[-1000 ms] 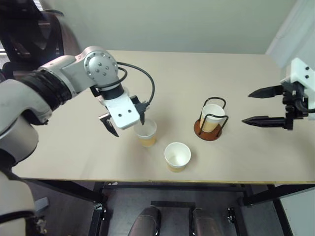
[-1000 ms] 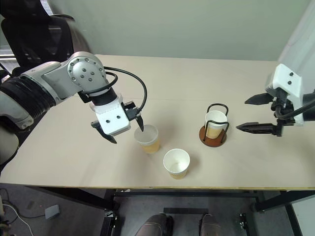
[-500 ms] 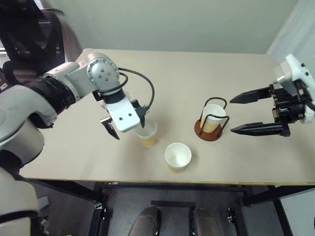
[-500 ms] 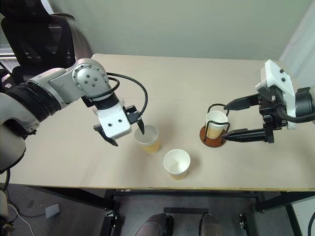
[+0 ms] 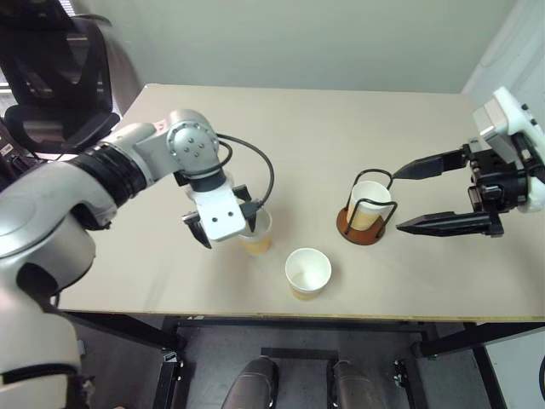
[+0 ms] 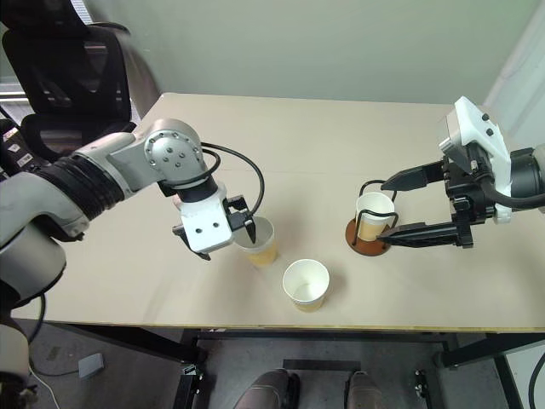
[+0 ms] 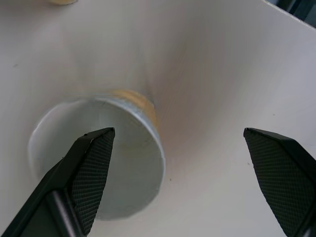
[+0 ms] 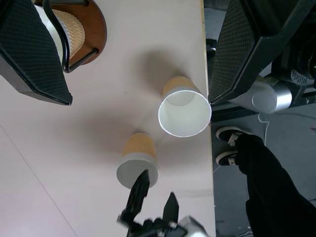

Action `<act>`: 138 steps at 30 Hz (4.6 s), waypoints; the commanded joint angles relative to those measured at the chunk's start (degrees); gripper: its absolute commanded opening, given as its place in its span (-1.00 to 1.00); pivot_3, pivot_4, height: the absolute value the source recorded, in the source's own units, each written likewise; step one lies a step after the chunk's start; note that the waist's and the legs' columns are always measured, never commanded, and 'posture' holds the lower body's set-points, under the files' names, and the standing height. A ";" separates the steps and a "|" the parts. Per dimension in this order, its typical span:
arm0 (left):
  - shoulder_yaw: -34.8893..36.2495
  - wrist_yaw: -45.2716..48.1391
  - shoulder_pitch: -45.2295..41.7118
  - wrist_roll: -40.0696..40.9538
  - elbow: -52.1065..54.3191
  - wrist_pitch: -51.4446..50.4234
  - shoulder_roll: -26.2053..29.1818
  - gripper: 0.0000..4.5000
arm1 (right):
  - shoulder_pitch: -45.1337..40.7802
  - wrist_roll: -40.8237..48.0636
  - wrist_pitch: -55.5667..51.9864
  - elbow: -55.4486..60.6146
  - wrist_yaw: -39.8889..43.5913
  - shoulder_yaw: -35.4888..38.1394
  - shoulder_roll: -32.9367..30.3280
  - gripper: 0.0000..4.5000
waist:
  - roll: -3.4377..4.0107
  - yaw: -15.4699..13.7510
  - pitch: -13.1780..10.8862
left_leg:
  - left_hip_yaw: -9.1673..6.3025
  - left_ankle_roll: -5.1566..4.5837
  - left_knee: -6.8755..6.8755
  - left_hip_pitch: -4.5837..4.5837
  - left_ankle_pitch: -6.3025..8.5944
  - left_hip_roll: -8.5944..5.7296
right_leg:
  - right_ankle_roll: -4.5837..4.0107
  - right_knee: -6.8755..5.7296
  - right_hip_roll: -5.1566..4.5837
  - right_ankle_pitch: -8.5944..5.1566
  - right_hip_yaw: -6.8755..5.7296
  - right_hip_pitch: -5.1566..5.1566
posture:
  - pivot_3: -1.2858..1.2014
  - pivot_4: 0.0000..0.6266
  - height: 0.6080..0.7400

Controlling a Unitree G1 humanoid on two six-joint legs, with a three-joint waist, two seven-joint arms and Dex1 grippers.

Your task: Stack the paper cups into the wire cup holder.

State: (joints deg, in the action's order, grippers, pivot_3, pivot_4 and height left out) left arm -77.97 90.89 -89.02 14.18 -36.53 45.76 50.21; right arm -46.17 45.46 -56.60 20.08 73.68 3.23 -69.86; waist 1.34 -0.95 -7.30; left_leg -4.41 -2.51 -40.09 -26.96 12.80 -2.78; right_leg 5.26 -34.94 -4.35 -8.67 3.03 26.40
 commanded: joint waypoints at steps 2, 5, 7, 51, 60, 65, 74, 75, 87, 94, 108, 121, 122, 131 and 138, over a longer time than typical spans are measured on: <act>4.52 1.61 0.33 -2.68 -2.17 1.98 -0.77 0.99 | -2.27 1.91 -1.25 0.45 -0.81 1.94 -0.12 1.00 | 0.00 0.02 0.00 | 0.02 0.00 0.02 0.02 0.00 -0.02 | 0.00 0.00 0.04 0.00 -0.04 0.00 | 0.03 -0.52 1.00; 5.34 1.61 0.97 -3.76 -2.53 2.55 -1.09 0.99 | -4.65 3.25 -2.76 -0.06 -1.57 2.13 0.39 1.00 | 0.01 0.04 0.00 | 0.00 -0.02 0.03 0.02 0.01 -0.03 | 0.00 -0.01 0.00 0.00 0.00 0.01 | 0.03 -0.52 1.00; 5.30 1.61 1.32 -3.95 -2.30 2.66 -1.25 0.99 | -6.41 3.99 -3.56 -0.36 -2.08 2.37 0.57 1.00 | 0.00 0.03 0.01 | 0.03 -0.02 0.03 0.03 0.01 -0.03 | 0.00 0.01 0.04 0.00 -0.01 0.01 | 0.03 -0.52 1.00; 21.63 1.61 -9.42 -14.89 -28.43 10.23 -20.21 -0.98 | 3.75 -1.51 4.48 -7.11 3.43 7.44 -10.89 1.00 | -0.04 -0.62 -0.01 | 0.21 -0.27 0.05 -0.04 0.25 -0.03 | 0.11 0.04 0.04 -0.05 0.07 0.08 | 0.03 -0.52 1.00; 28.62 1.61 -16.78 -11.66 -33.39 1.82 -27.33 -0.98 | 2.26 -1.85 5.25 -7.81 4.13 6.33 -11.01 1.00 | -0.06 -0.70 -0.02 | 0.32 -0.44 0.03 -0.02 0.51 -0.09 | 0.25 0.11 -0.03 -0.18 0.14 0.05 | 0.03 -0.52 1.00; 29.71 1.61 -18.19 -10.39 -33.76 -0.57 -29.33 -0.98 | -0.64 -4.10 6.83 -10.82 5.45 4.65 -11.44 1.00 | -0.06 -0.61 -0.03 | 0.43 -0.27 0.02 0.00 0.53 0.01 | 0.66 0.08 0.05 -0.05 0.15 0.07 | 0.03 -0.52 1.00; 31.83 1.61 -20.58 -10.76 -35.41 -3.01 -32.89 -0.98 | -6.38 -10.48 10.59 -18.41 8.91 1.89 -14.34 1.00 | -0.06 -0.98 -0.04 | 0.42 -0.14 -0.06 -0.02 0.60 0.03 | 0.79 0.12 -0.07 -0.10 0.20 0.04 | 0.03 -0.52 1.00; 32.28 1.61 -20.84 -10.97 -35.65 -3.31 -33.35 -0.98 | -6.73 -11.05 10.78 -19.07 9.26 1.67 -14.58 1.00 | -0.06 -0.99 -0.03 | 0.44 -0.11 -0.07 -0.01 0.62 0.04 | 0.81 0.13 -0.03 -0.13 0.16 0.01 | 0.03 -0.52 1.00; 38.39 1.61 -19.97 -16.46 -37.50 -4.57 -39.64 -0.98 | -7.32 -13.32 10.50 -20.04 11.45 1.57 -15.46 1.00 | -0.06 -1.02 -0.04 | 0.51 -0.10 -0.12 0.04 0.72 0.07 | 0.96 0.07 -0.12 -0.29 0.26 -0.03 | 0.03 -0.52 1.00; 42.69 -0.88 -18.22 -22.28 -38.17 -4.97 -41.99 -0.98 | -6.40 -12.94 9.45 -19.37 11.43 2.33 -16.10 1.00 | -0.06 -1.04 -0.04 | 0.57 -0.12 -0.17 0.07 0.73 0.04 | 0.99 0.03 -0.11 -0.31 0.26 -0.05 | 0.03 -0.52 1.00; 47.47 -6.12 -16.64 -30.25 -38.95 -6.17 -45.22 -0.98 | -6.17 -12.43 8.03 -18.03 11.13 2.68 -16.20 1.00 | -0.06 -1.05 -0.04 | 0.58 -0.13 -0.21 0.09 0.73 0.03 | 1.01 0.02 -0.11 -0.31 0.25 -0.07 | 0.03 -0.52 1.00; 49.00 -10.00 -15.99 -34.86 -39.63 -7.14 -46.37 -0.98 | -4.47 -11.79 7.07 -16.92 10.24 4.30 -16.24 1.00 | -0.05 -1.06 -0.04 | 0.58 -0.13 -0.24 0.11 0.73 0.03 | 1.02 -0.02 -0.11 -0.31 0.26 -0.09 | 0.03 -0.52 1.00; 49.08 -10.24 -15.96 -35.17 -39.67 -7.19 -46.42 -0.98 | -4.36 -11.73 7.03 -16.84 10.18 4.37 -16.22 1.00 | -0.06 -1.06 -0.04 | 0.58 -0.13 -0.24 0.11 0.73 0.03 | 1.02 -0.02 -0.11 -0.31 0.26 -0.09 | 0.03 -0.52 1.00; 49.74 -10.53 -15.14 -36.52 -39.87 -7.58 -46.98 -0.98 | -3.86 -11.41 6.98 -16.56 9.85 4.73 -16.25 1.00 | -0.06 -1.06 -0.04 | 0.58 -0.14 -0.28 0.13 0.73 0.03 | 1.03 -0.02 -0.11 -0.30 0.26 -0.12 | 0.03 -0.52 1.00; 50.09 -10.30 -14.54 -37.11 -39.86 -7.58 -47.26 -0.98 | -3.49 -11.32 6.98 -16.33 9.73 5.06 -16.25 1.00 | -0.05 -1.06 -0.03 | 0.58 -0.15 -0.32 0.17 0.73 0.03 | 1.04 -0.04 -0.11 -0.30 0.26 -0.17 | 0.03 -0.52 1.00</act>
State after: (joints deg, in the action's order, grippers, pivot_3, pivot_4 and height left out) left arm -29.19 80.85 -103.18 -22.81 -76.63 38.28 3.25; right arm -49.00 33.61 -49.66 2.80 83.77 5.49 -84.61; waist 1.29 -2.01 -7.33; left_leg -3.83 -2.66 -40.41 -26.79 13.53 -2.76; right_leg 6.30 -34.98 -4.46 -8.97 3.29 26.22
